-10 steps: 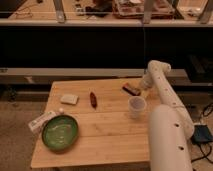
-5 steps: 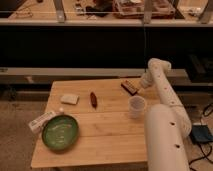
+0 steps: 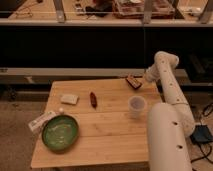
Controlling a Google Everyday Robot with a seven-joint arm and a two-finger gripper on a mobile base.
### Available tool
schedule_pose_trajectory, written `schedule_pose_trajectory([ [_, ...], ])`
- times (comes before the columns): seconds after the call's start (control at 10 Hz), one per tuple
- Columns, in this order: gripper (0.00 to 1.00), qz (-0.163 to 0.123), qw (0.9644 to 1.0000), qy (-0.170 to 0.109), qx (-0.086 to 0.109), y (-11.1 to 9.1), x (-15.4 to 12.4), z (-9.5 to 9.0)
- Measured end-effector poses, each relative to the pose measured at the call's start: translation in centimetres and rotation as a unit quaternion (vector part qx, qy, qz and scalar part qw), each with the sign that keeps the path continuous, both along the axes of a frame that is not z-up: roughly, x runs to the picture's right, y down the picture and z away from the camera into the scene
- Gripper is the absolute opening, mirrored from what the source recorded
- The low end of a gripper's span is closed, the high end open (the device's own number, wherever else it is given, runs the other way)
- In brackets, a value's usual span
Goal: Place the eraser in the ceramic cup
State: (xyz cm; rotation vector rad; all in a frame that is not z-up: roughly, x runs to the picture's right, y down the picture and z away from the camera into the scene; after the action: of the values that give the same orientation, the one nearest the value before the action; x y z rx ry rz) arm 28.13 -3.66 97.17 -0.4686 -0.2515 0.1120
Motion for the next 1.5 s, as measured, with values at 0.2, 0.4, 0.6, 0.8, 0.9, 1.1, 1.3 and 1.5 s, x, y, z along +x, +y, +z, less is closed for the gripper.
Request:
schedule_pose_trajectory([
  [0.2, 0.00, -0.009, 0.9996, -0.007, 0.024, -1.5, 0.7, -1.3],
  [0.4, 0.00, -0.021, 0.9987, -0.011, 0.046, -2.5, 1.7, -2.5],
  [0.6, 0.00, -0.048, 0.9961, -0.019, 0.072, -3.4, 3.2, -5.1],
  [0.8, 0.00, -0.064, 0.9937, -0.037, 0.085, -2.8, 4.2, -8.7],
  [0.9, 0.00, -0.064, 0.9930, -0.048, 0.087, -2.2, 4.2, -10.2],
  [1.1, 0.00, -0.062, 0.9914, -0.077, 0.086, 0.0, 4.3, -13.9],
  [1.3, 0.00, -0.067, 0.9886, -0.110, 0.079, 2.7, 3.8, -17.4],
  [1.5, 0.00, -0.080, 0.9846, -0.138, 0.073, 5.3, 3.2, -20.1],
])
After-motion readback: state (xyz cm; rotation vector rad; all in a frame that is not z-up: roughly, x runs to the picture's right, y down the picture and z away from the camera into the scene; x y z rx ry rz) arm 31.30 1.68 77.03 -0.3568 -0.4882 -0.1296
